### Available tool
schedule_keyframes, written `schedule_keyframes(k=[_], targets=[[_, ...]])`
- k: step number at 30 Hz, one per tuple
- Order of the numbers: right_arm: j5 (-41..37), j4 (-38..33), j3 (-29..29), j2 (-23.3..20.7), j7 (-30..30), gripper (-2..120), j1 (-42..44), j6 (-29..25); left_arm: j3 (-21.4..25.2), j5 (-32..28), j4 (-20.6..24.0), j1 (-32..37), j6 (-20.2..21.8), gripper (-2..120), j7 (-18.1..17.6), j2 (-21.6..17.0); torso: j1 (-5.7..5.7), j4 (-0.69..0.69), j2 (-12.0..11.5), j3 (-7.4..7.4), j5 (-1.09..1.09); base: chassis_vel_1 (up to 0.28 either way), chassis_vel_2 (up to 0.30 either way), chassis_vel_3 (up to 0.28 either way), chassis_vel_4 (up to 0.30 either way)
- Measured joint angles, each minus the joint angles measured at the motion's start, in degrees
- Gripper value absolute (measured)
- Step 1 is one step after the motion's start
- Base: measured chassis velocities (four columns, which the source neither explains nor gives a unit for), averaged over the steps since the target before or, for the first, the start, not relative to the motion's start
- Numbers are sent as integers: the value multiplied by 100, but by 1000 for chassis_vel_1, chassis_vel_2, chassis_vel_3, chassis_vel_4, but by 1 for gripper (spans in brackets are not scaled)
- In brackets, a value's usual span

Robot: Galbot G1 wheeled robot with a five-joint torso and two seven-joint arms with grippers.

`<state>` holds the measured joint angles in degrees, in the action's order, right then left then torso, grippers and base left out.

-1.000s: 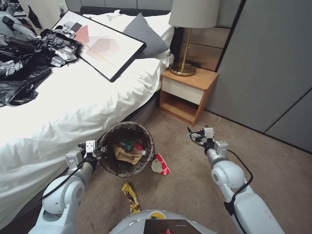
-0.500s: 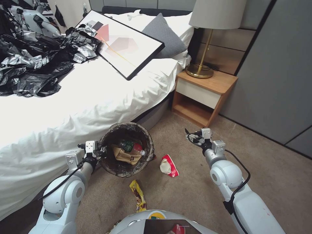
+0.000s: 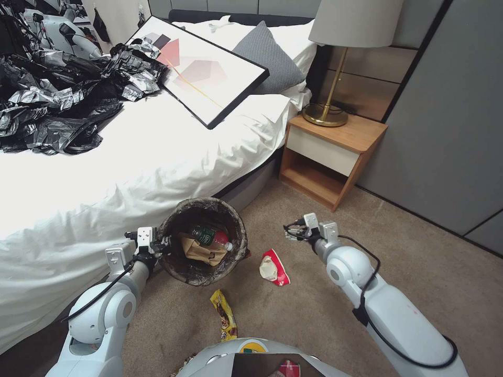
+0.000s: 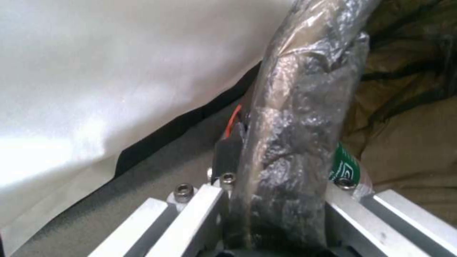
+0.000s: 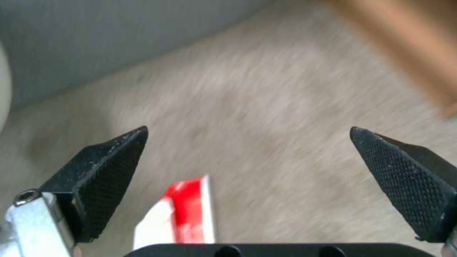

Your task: Pick up the trash bin, then pick up the garbage from the floor and place it into the trash bin.

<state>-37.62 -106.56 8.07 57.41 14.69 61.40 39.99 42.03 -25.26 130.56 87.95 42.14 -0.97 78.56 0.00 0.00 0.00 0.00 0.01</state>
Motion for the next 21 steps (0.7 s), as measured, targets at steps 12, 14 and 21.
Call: schedule_keyframes(k=[12, 14, 21], targets=[[-577, 1884, -1104, 526, -58, 100, -844, 258, 41, 35, -29, 26, 0, 0, 5, 23, 0, 0, 0, 0, -1, 0, 0, 0, 0], [-522, 2000, -1150, 585, -86, 100, -866, 256, 37, 38, -36, 19, 0, 0, 6, 25, 0, 0, 0, 0, -1, 0, 0, 0, 0], [-205, 2448, -1212, 847, -234, 100, -879, 237, 18, 44, -95, -16, 0, 0, 20, 13, 0, 0, 0, 0, -1, 0, 0, 0, 0]])
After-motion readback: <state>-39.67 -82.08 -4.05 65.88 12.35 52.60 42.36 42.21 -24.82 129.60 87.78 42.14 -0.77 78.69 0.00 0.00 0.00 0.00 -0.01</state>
